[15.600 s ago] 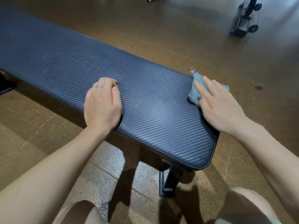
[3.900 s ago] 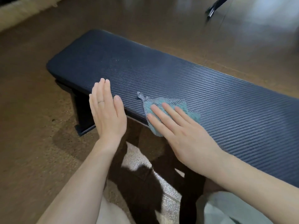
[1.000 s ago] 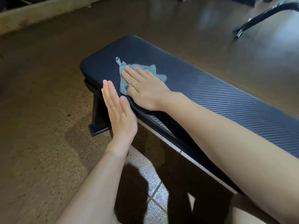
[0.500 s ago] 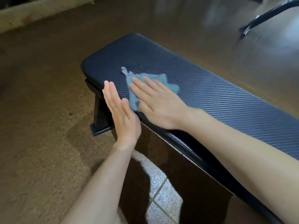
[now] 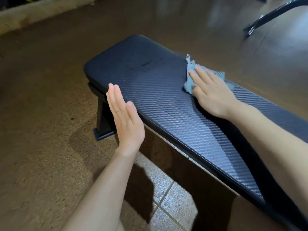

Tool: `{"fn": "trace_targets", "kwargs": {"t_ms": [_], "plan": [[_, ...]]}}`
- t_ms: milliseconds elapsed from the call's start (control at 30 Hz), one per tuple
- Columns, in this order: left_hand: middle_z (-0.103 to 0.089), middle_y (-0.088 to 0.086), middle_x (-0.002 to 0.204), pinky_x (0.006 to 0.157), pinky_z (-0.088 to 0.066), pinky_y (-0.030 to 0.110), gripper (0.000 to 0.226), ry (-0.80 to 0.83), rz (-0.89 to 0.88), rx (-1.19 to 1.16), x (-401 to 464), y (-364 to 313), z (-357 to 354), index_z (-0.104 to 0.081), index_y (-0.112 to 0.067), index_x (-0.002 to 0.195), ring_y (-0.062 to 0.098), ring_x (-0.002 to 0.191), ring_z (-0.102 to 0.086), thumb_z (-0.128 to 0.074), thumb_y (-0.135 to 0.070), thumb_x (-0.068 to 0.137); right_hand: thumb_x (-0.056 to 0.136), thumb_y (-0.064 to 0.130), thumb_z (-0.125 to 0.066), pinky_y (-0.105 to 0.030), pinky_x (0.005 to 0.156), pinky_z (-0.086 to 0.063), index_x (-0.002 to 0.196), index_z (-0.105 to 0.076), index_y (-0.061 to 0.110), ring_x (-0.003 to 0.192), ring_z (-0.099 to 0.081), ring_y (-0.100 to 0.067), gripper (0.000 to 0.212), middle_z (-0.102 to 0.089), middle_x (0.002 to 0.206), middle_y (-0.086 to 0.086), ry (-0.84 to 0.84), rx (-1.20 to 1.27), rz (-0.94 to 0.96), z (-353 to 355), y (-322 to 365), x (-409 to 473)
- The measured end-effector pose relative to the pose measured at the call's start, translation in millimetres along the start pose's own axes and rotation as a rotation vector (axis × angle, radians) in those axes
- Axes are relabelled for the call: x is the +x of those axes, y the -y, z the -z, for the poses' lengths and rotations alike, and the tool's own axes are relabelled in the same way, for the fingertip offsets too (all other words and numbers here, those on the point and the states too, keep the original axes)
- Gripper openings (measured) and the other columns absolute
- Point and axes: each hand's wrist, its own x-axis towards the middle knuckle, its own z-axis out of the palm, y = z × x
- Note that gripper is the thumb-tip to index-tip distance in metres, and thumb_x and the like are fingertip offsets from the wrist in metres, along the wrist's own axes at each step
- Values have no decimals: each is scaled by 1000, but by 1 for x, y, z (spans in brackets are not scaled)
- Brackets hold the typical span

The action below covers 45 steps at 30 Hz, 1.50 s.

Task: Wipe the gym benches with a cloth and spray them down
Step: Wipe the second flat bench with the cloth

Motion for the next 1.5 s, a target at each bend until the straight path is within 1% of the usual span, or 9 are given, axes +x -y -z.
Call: {"fn": "trace_targets", "kwargs": {"t_ms": [167,267,433,733,967,1200,1267,1367,1500], "plan": [[2,1,172,128,1,33,54,-21,-1,-43,1,1,-6,-5,-19,163,16,159,3,-18,-30,112,95,46,-6,-39,126,-5,162,-11,25,156,-4,-23,71,-4,170,3,51,1,-39,6,-5,-27],[-1,3,172,129,-5,42,54,-40,-5,-52,1,1,-7,-8,-17,163,19,159,0,-18,-31,111,100,41,-10,-43,124,-12,161,-16,19,154,-13,-30,66,-11,169,-3,9,-40,2,6,15,36],[-2,6,172,129,-6,42,57,-11,-21,-19,2,3,-3,-11,-13,163,21,159,-1,-17,-35,110,103,39,-15,-48,114,-27,155,-24,19,140,-33,-37,56,-24,162,-1,35,-17,-4,5,49,123],[-6,6,172,127,-3,28,56,56,-48,98,1,1,12,-16,-12,163,20,159,-2,-19,-30,110,107,40,-24,-49,110,-31,161,-18,27,131,-40,-43,56,-33,155,-11,0,-15,-209,9,-35,7],[-43,15,146,122,-23,50,65,79,-79,415,65,-11,55,-24,-11,155,32,136,-38,-40,-28,95,106,39,-19,-50,112,-27,162,-11,17,139,-35,-41,60,-28,161,-12,49,44,-223,10,40,123],[-10,9,172,129,-4,50,73,313,28,650,144,-1,52,-13,-20,163,30,158,-6,-15,-45,95,100,44,-8,-48,117,-23,162,-11,16,144,-29,-40,68,-18,167,-9,63,18,-145,9,60,130],[-7,8,172,129,-4,50,74,338,23,672,142,-1,53,-12,-20,164,30,159,-4,-12,-46,94,89,50,5,-45,123,-11,162,-9,17,153,-13,-36,82,-8,170,-6,82,-6,-82,4,62,94],[-7,8,172,129,-6,51,72,358,17,700,144,-2,55,-13,-20,164,30,159,-4,-13,-46,96,92,51,5,-38,124,7,163,-2,23,156,6,-26,76,6,169,4,103,-3,-4,-4,74,40],[-8,8,172,129,-6,51,72,377,25,695,143,-3,58,-13,-20,163,29,158,-4,-14,-46,97,95,50,3,-37,123,10,162,1,24,156,10,-24,72,7,169,4,121,-10,29,-1,84,34]]}}
